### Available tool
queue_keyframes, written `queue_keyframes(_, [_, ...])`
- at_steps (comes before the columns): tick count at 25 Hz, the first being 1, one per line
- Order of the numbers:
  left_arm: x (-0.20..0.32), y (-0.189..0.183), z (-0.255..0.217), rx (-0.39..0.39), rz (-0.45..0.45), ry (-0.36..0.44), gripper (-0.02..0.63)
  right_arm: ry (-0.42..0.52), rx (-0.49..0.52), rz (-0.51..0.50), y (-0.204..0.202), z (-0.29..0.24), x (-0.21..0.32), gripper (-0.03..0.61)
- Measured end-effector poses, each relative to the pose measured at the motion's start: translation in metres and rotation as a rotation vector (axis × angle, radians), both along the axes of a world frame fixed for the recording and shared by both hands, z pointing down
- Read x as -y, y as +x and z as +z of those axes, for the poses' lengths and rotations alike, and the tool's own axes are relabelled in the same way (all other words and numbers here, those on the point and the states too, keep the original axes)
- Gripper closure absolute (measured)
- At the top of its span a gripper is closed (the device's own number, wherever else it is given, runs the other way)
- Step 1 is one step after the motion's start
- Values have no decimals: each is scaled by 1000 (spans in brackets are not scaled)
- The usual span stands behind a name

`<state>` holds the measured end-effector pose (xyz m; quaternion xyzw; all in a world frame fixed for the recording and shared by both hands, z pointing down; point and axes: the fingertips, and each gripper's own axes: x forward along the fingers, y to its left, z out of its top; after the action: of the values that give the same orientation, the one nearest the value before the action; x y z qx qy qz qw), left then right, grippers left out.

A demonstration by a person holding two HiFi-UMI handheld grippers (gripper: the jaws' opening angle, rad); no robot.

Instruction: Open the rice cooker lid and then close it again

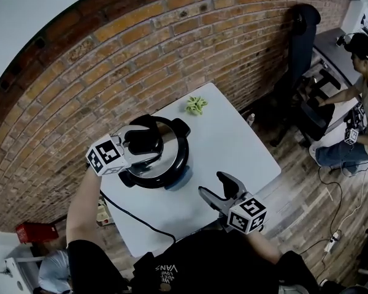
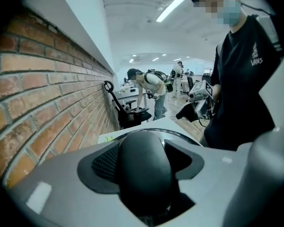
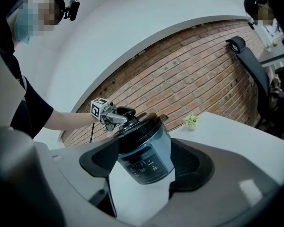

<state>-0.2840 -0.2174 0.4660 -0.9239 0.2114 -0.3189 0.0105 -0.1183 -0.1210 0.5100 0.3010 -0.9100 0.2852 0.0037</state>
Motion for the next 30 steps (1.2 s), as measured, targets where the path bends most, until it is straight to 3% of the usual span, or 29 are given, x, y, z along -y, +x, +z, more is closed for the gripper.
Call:
queue_keyframes(6, [-6,1,0,1,142,0,322,-17,-20,31,0,7,-5,244])
queue_keyframes(10, [-8,3,-2,-29,169,-8,321,-25,-26,54,0,12,-7,244])
queue_keyframes(23, [-3,0,-17,-65,88,-4,330,-29,-13,84,-6,11,-13,244])
queue_keyframes(30, [-2,-13,-57,-183,-6,61,331,-1,6,100,-8,0,-20,244])
